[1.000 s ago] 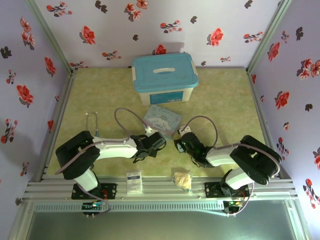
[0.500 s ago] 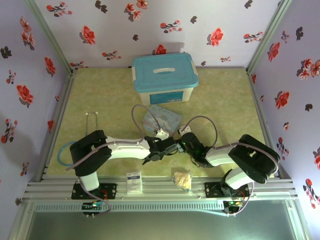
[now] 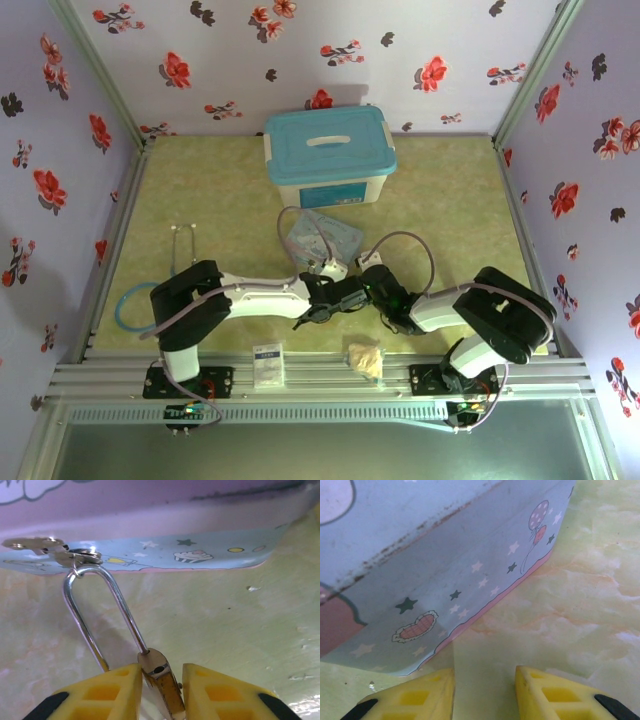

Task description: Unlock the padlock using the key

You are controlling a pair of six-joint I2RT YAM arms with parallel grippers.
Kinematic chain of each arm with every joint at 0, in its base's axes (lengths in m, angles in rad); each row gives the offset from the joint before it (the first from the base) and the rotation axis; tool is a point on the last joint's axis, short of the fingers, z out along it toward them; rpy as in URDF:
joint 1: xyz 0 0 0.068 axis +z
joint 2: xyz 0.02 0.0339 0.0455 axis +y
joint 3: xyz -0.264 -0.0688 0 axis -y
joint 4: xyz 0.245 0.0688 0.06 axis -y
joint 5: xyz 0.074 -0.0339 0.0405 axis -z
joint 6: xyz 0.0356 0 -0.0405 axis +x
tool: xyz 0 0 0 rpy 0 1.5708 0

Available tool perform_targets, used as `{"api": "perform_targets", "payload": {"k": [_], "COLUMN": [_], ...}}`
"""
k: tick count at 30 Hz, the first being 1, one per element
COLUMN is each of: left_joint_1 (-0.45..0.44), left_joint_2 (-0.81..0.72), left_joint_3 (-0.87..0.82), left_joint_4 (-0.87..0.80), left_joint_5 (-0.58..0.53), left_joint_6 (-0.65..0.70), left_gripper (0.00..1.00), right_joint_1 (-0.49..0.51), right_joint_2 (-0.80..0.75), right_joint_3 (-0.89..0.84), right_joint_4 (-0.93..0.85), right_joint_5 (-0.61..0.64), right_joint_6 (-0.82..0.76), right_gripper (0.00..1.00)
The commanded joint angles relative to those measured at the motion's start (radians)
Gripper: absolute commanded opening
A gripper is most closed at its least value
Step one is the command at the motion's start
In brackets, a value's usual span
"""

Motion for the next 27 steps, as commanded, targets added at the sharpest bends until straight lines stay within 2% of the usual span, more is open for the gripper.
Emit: {"api": "perform_targets", "payload": {"k": [1,9,14,16,18,19,20,21,23,27], "left_joint_1": [-0.008,-0.006,0.037,0.076,0.115,0.135,0.155,0.172,0.225,0.363], "left_joint_2": [-0.060,-0.052,-0.209,-0.306,-0.401,-0.448,-0.491,-0.521,-0.580,-0.622], "left_joint_3": [-0.040,-0.008,-0.094,-0.156,-0.217,-0.245,-0.266,-0.283,-0.315,-0.355], "left_joint_4": [0.097,0.076,0.155,0.227,0.290,0.320,0.338,0.350,0.370,0.399], "left_joint_5": [0.074,0.081,0.141,0.198,0.233,0.252,0.262,0.265,0.299,0.438], "left_joint_6": [0.023,0.027,0.011,0.010,0.008,0.014,0.018,0.020,0.033,0.012], "left_gripper": [0.27,0.29,0.37,0.47,0.68,0.81,0.93,1.00,1.00,1.00], "right_joint_1": [-0.005,-0.006,-0.006,-0.005,-0.005,-0.005,-0.005,-0.005,-0.004,0.055], "right_joint_2": [0.014,-0.007,-0.127,-0.196,-0.257,-0.284,-0.304,-0.314,-0.345,-0.374], "right_joint_3": [-0.004,-0.007,-0.016,-0.008,-0.016,-0.029,-0.043,-0.048,-0.035,-0.021], "right_joint_4": [0.006,-0.007,-0.088,-0.166,-0.184,-0.173,-0.147,-0.138,-0.176,-0.153], "right_joint_5": [0.009,0.011,0.015,0.026,-0.019,-0.043,-0.074,-0.095,-0.107,-0.103], "right_joint_6": [0.024,0.025,0.118,0.181,0.200,0.218,0.228,0.235,0.273,0.296], "right_gripper": [0.37,0.37,0.42,0.45,0.51,0.61,0.77,0.86,0.90,0.84]}}
